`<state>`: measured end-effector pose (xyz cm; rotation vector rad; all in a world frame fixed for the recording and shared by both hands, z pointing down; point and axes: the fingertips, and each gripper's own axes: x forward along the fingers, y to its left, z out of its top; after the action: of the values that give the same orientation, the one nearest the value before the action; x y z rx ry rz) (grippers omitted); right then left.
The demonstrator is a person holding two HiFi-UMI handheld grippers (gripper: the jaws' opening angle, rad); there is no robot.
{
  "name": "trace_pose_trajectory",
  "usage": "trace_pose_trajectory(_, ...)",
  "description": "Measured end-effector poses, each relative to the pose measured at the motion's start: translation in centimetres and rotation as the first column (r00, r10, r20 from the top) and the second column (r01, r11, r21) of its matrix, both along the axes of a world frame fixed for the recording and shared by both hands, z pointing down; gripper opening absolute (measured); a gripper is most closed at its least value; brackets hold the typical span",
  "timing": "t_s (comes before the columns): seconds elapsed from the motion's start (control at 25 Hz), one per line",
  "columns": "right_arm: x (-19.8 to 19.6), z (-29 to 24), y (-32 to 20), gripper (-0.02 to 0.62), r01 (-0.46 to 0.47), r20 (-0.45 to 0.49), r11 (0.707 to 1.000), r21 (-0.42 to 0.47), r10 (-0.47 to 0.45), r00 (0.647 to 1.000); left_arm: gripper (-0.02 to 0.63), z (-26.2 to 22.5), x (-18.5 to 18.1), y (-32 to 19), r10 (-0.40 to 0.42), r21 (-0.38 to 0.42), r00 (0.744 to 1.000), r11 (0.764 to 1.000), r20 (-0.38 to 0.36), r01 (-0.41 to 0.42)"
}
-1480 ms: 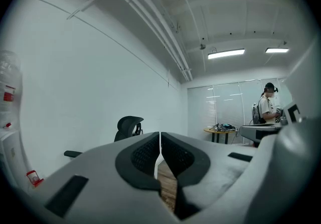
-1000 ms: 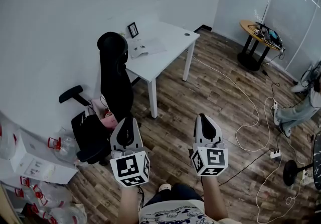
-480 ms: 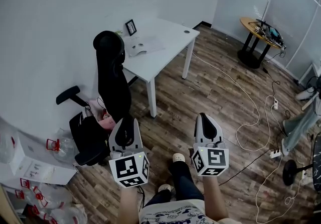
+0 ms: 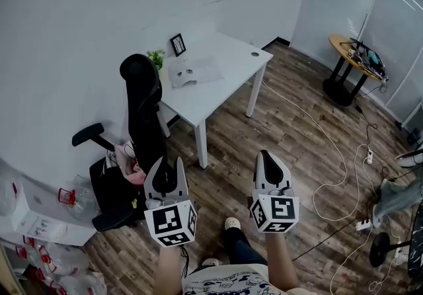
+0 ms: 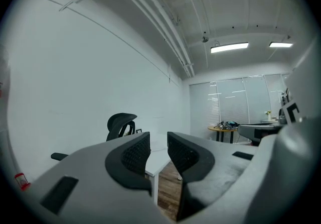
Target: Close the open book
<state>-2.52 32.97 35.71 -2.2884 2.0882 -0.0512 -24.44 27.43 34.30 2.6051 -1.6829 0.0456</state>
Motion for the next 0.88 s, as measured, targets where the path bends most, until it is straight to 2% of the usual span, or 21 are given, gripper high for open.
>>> trace_pose_trajectory(0.48,7.0,-1.6,-11.5,0.035,0.106,-0.012,0.994,0.014,-0.106,0.994,0.087,-1.8,7.0,-9.1,-0.086,0.024,0.996,0.996,-0.01,0.087)
trace_pose_trajectory(0.88,11.8,0.1,-17.3,0.035,0.146,-0.004,0.989,-0.015,-0.147,0.989,0.087,-0.2,12.0,-14.1,-0.118,-0.012,0.993,0.993,0.007,0.118)
